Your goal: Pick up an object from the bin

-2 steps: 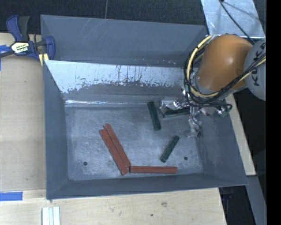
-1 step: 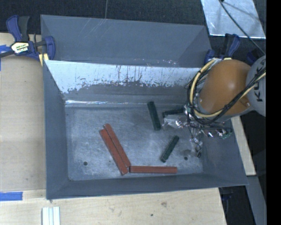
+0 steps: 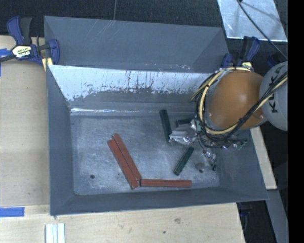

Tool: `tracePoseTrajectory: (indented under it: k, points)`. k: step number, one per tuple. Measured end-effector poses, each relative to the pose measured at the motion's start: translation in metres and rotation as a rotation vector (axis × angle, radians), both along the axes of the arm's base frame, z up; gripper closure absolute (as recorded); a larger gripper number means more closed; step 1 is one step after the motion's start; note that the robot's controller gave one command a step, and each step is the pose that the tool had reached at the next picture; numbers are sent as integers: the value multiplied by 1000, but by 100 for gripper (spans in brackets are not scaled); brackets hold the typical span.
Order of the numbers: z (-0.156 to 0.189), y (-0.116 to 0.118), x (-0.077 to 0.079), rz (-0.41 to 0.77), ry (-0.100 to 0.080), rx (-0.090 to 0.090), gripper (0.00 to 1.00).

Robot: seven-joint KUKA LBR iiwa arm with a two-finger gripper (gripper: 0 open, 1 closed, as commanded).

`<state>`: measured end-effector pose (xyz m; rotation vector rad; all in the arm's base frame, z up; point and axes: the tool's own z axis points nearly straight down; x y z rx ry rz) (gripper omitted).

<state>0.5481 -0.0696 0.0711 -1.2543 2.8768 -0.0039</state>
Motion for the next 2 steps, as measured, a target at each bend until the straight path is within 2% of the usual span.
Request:
tracePoseTrajectory:
  k: [1, 2]
  points:
    - [0, 1, 0, 1, 0, 2, 100]
    - [179, -11, 26, -44, -9, 0, 100]
